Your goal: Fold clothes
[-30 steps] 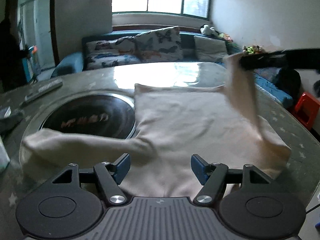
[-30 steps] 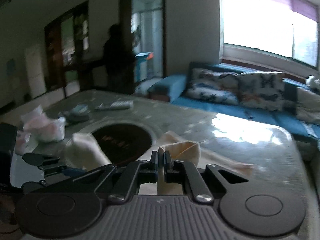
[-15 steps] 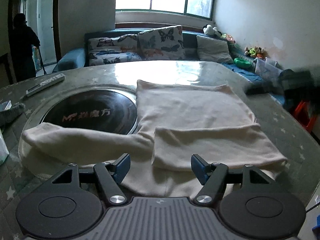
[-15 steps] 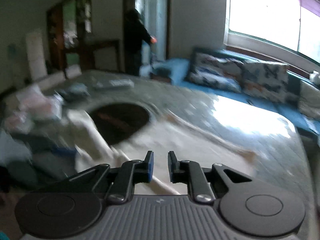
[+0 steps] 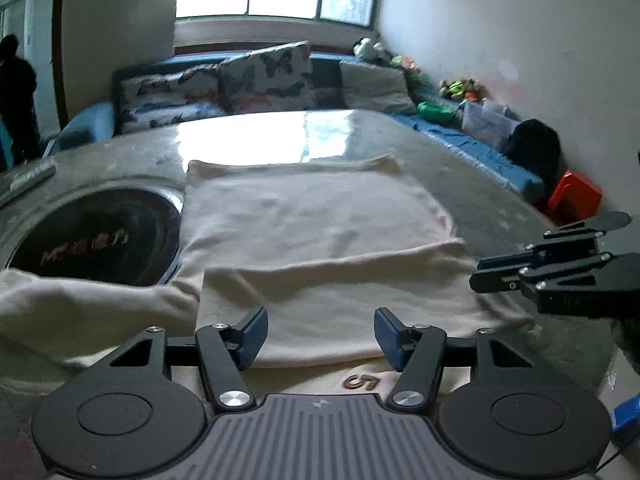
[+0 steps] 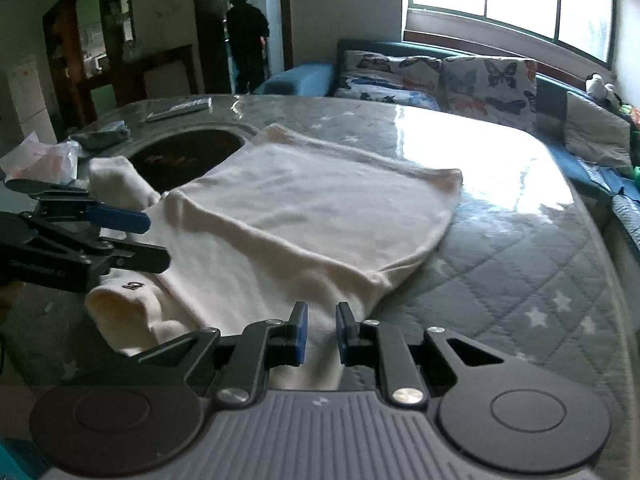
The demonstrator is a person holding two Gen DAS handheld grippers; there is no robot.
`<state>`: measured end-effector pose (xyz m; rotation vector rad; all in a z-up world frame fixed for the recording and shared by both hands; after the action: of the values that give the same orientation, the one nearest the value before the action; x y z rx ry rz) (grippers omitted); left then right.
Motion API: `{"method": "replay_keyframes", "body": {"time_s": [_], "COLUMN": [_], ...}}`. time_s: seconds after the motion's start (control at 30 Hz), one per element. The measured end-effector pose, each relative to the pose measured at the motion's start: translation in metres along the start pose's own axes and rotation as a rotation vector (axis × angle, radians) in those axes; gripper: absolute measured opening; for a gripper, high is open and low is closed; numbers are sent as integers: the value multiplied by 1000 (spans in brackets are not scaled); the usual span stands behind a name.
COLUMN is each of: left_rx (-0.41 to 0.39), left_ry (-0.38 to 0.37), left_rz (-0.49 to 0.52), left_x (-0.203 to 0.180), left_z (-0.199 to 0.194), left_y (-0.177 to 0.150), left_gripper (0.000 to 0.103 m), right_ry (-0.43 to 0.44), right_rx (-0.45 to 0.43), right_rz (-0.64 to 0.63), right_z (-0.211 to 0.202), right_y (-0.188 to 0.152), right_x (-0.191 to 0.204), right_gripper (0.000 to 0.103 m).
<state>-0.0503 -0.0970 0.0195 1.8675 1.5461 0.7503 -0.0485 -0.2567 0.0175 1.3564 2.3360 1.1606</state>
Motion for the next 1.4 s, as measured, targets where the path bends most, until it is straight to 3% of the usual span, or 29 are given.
{"method": "replay_keyframes", "body": {"time_s": [0.17,0.37,0.57,0.67,0.8,1.17,1.27,1.4], "left_rx": [59,6,59,35,11,76,92,117], "left_ry": [8,-7,30,28,145,564,608,569], "left_rz": [-58,-84,-133,-159,-201,-586,-652,-719], "left_x": [22,23,33,43,70,206,228,246], "left_z": [8,12,39,22,1,-1,5,11], "left_y": [-4,19,22,23,22,17,12,4], "left_gripper": [50,51,50,51,53,54,54,54], "right_ry": [-10,6,7,12,26,64,70,68], "right_rx": [18,-22,2,-3,-2,-12,-14,-9], "right_rz": [-9,-27,-3,-13,-41,-69,-65,-66], "right_z": [6,12,36,33,30,26,25,24], "right_y": [3,22,24,26,27,27,27,27], "right_x": [-1,2,-6,-2,6,24,25,26], "right_gripper": [15,15,15,18,19,25,25,25]}}
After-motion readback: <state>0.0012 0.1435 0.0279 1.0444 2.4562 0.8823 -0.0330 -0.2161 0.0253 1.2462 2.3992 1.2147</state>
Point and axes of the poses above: each gripper's, at about its wrist camera, not at the fingertips, and z roughly the way its jaws point, x to its left, y to its top, the point moved 2 cm from there along z, roughly the way its jaws point, and after that the axes turned 14 degrees about y, right-handed, at the moved point
